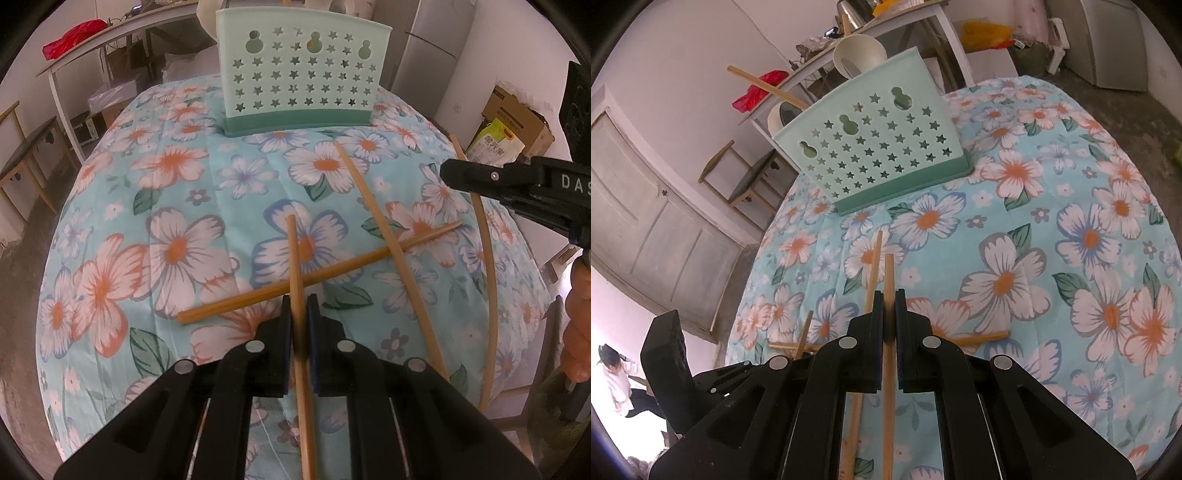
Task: Organize utensils
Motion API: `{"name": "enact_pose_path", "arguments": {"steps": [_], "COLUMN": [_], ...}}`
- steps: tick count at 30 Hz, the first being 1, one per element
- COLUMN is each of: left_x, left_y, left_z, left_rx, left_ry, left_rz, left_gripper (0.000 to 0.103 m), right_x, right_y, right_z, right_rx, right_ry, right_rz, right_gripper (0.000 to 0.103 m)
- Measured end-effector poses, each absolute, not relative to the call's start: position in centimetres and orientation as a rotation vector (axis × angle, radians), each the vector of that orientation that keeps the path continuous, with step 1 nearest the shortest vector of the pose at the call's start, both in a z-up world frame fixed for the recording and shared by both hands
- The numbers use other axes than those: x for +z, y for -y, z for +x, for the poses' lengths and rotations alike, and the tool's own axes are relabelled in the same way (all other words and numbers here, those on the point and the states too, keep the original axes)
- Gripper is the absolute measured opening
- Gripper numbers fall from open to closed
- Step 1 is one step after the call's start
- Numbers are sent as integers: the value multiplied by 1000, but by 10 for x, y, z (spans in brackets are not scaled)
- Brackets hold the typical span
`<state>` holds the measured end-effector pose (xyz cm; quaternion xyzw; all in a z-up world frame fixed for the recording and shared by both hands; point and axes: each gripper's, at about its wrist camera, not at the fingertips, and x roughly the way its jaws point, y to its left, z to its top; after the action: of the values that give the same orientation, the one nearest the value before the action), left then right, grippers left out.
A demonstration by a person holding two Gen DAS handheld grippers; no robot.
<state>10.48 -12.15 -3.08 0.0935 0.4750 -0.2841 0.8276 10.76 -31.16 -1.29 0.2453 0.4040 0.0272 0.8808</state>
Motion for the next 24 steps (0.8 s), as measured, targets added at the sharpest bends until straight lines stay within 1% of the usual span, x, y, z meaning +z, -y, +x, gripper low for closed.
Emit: {"name": "enact_pose_path", "arguments": {"steps": [4, 8, 14, 18, 24], "left_x": [-25, -7, 30, 42, 57], "left_y": [117, 104, 79, 65, 62], "left_z": [104, 112, 130, 148, 163], "left_rx": [-607, -617, -672, -713, -718], "left_ry": [-985, -963, -931, -943, -918], "left_rz": [180, 103, -96, -254, -289], "left_gripper": [6, 6, 6, 5, 5], "right_x": [-10, -5, -2, -1, 3], "right_y": [315, 319, 327, 329, 330], "right_z": [106, 104, 106, 108, 108], "right_rx": [50, 41, 41, 42, 43], "right_ry": [-835, -820, -804, -798, -786], "right_rz": [515, 515, 537, 539, 536], "right_gripper": [4, 4, 4, 4, 4]}}
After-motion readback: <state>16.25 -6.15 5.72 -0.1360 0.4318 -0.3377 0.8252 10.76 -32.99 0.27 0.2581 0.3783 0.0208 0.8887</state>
